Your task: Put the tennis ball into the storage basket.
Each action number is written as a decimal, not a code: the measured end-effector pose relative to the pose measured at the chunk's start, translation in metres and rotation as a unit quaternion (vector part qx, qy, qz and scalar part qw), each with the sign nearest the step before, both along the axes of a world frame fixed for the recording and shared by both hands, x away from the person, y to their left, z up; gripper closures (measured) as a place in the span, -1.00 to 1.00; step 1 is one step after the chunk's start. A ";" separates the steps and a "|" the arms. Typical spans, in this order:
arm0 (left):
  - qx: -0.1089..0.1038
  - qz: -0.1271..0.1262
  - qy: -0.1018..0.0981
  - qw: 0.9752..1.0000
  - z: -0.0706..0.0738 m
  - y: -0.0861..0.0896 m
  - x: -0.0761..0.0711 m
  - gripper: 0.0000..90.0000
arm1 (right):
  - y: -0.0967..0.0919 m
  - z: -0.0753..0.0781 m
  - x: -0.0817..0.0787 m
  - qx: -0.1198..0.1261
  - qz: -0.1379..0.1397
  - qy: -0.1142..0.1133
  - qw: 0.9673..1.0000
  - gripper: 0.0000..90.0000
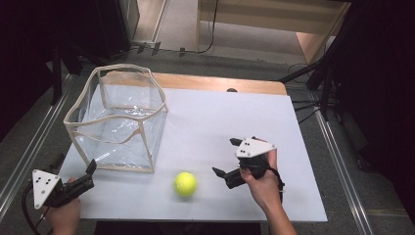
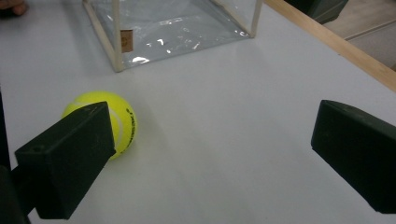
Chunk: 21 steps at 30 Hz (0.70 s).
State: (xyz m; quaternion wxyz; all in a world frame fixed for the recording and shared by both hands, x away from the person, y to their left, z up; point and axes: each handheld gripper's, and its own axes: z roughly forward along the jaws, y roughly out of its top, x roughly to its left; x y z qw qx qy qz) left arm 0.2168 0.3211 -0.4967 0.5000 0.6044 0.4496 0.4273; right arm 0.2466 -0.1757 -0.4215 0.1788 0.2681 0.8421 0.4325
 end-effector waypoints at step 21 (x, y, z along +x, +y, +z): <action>-0.005 0.001 0.000 1.000 0.000 0.001 0.000 -0.85 | 0.058 -0.004 0.009 -0.053 0.071 0.038 0.995 -1.00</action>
